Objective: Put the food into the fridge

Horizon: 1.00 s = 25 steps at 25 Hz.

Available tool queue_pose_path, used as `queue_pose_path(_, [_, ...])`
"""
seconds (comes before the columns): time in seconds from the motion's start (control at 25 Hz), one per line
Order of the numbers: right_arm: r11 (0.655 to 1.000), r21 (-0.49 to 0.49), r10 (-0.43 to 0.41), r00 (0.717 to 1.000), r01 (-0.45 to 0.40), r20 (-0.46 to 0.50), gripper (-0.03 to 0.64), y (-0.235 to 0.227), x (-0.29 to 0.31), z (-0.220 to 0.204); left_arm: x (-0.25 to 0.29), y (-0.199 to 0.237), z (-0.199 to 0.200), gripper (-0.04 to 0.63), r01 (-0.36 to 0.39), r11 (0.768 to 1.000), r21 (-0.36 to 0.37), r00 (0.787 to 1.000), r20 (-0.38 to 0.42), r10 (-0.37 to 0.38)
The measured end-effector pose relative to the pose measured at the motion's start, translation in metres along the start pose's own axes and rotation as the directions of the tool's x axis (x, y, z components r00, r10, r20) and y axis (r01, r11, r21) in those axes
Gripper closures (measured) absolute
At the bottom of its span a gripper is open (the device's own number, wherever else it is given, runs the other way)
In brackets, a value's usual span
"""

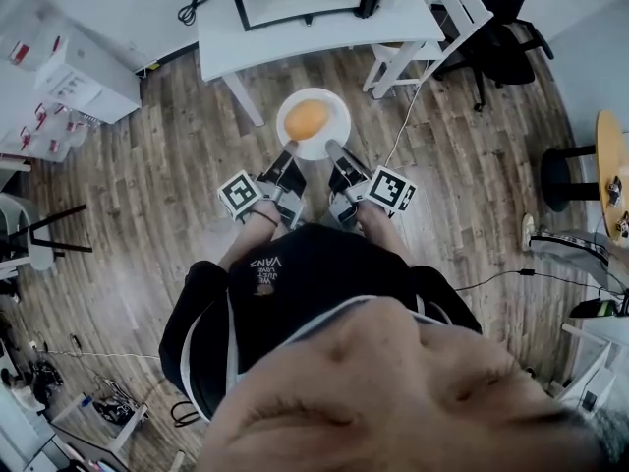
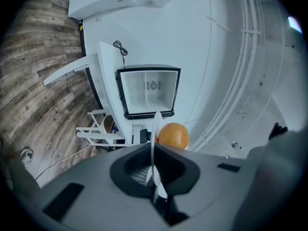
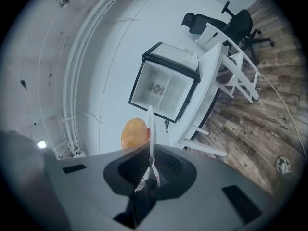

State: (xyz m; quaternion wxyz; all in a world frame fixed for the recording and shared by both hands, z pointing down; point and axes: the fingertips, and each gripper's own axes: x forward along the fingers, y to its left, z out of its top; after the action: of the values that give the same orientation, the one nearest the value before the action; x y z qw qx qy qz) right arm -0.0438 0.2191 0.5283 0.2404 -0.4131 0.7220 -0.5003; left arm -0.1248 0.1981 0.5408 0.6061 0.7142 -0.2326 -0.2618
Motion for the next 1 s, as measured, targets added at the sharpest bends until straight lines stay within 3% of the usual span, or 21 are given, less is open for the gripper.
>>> queue_pose_path(1.0, [0.998, -0.014, 0.057, 0.992, -0.059, -0.109, 0.589, -0.032, 0.035, 0.104, 0.102, 0.003, 0.016, 0.571, -0.016, 0.999, 0.036, 0.992, 0.129, 0.012])
